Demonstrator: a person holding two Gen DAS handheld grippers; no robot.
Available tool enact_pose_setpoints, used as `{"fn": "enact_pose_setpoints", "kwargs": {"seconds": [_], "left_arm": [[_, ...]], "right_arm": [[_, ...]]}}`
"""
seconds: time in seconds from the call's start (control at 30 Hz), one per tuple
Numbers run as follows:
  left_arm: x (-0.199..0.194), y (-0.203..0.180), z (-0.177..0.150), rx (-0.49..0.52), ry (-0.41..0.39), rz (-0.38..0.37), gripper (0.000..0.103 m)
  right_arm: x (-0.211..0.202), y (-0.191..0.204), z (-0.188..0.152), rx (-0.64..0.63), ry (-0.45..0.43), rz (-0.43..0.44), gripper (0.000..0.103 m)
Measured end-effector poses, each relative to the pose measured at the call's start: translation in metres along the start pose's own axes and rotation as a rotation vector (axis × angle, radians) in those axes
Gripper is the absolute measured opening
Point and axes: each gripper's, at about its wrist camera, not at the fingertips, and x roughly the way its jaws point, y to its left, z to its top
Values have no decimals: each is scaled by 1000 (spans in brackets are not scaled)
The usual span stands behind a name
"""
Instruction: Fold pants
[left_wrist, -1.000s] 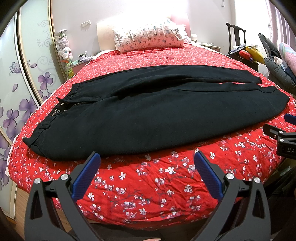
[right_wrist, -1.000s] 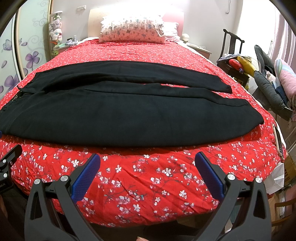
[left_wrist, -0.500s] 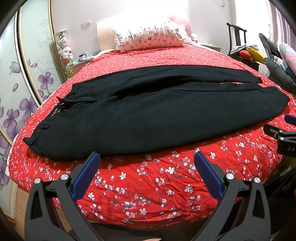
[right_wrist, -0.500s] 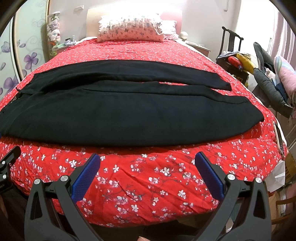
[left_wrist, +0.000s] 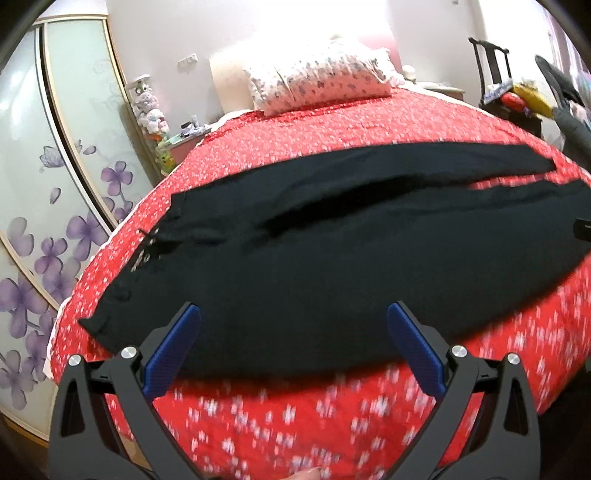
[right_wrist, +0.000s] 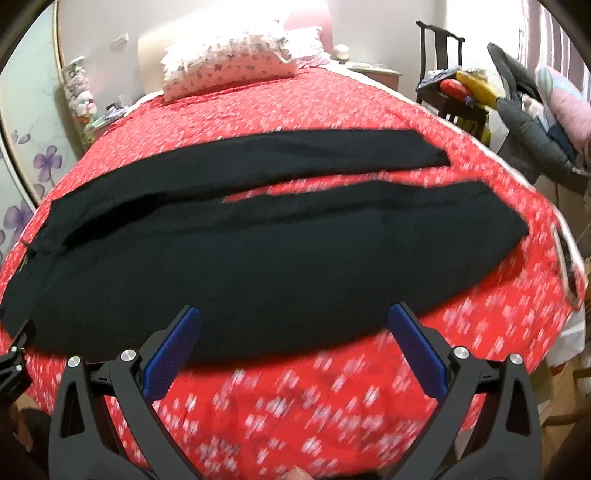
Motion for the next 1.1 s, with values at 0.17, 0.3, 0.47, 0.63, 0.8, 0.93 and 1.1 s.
{"fn": "enact_pose_setpoints", "kwargs": {"seconds": [0.17, 0.3, 0.47, 0.63, 0.8, 0.93, 1.1], "left_arm": [[12, 9, 47, -120, -69, -24, 101], [39, 15, 67, -196, -93, -15, 101], [71, 22, 57, -244, -54, -87, 101], [85, 26, 53, -252, -59, -117, 101], [93, 20, 50, -203, -45, -93, 101], [97, 11, 51, -157, -43, -89, 101], [106, 2, 49, -114, -7, -84, 101]], "right_arm": [[18, -13, 72, -1, 20, -52, 102], [64, -38, 145, 129, 73, -109, 102], [131, -79, 209, 325, 95, -204, 101], [202, -111, 250, 478, 84, -333, 83], [263, -138, 269, 658, 100, -422, 71], [284, -141, 278, 725, 76, -506, 71], [319, -132, 287, 586, 170, -728, 73]]}}
